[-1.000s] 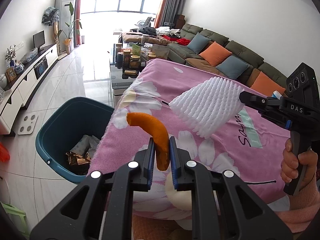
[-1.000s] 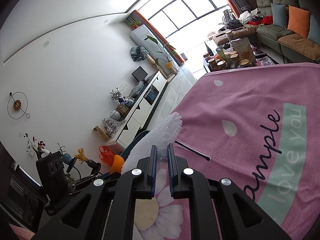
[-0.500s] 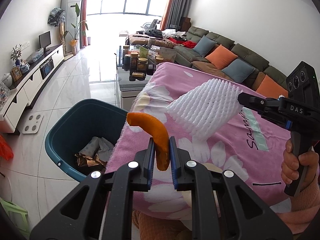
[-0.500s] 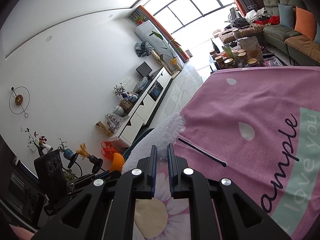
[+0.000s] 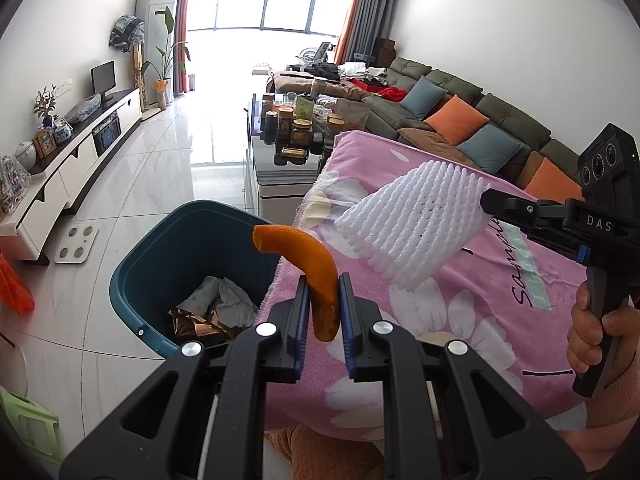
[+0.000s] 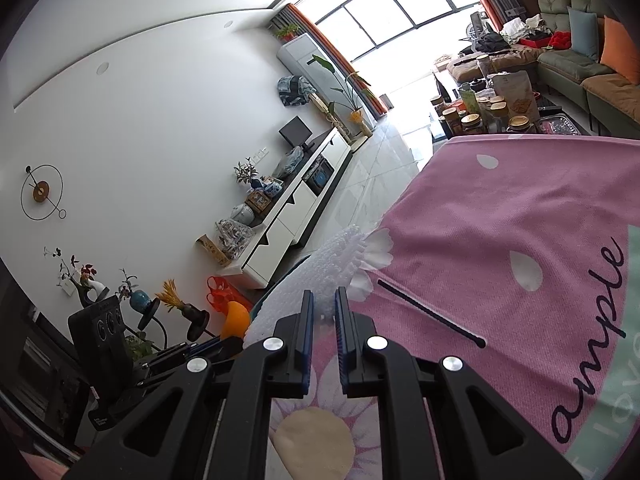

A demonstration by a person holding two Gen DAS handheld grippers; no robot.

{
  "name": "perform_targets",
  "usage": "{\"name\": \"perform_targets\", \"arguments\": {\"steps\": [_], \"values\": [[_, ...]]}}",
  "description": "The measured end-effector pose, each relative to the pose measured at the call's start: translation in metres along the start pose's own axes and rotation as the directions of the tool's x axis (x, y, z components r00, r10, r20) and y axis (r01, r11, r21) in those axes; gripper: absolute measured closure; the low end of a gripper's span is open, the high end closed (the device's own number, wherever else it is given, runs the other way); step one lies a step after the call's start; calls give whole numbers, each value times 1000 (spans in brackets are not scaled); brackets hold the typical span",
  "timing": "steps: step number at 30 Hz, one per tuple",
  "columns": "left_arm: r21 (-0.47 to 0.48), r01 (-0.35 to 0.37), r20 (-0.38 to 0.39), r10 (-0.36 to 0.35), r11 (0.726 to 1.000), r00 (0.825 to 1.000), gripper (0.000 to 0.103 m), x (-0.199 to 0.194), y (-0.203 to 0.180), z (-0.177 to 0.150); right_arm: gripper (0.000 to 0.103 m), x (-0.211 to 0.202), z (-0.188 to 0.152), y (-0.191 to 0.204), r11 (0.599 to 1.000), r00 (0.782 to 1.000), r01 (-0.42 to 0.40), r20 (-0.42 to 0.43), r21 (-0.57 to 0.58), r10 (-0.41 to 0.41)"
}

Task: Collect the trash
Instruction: 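Carry the orange peel and foam net over the teal bin with both tools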

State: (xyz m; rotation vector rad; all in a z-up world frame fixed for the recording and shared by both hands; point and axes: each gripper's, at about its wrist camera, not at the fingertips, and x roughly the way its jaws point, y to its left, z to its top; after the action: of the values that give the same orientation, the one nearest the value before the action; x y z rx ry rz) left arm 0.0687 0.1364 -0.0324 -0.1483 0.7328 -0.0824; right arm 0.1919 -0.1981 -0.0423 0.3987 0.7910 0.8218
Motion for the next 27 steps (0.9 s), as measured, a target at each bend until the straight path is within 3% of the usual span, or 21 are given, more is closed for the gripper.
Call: {"name": "perform_targets", "arguments": {"steps": [27], "values": [[-69,-76,2,77,995,997,88,6,32,5,94,29,12,24,999,999,-20,-41,-49,18]]}}
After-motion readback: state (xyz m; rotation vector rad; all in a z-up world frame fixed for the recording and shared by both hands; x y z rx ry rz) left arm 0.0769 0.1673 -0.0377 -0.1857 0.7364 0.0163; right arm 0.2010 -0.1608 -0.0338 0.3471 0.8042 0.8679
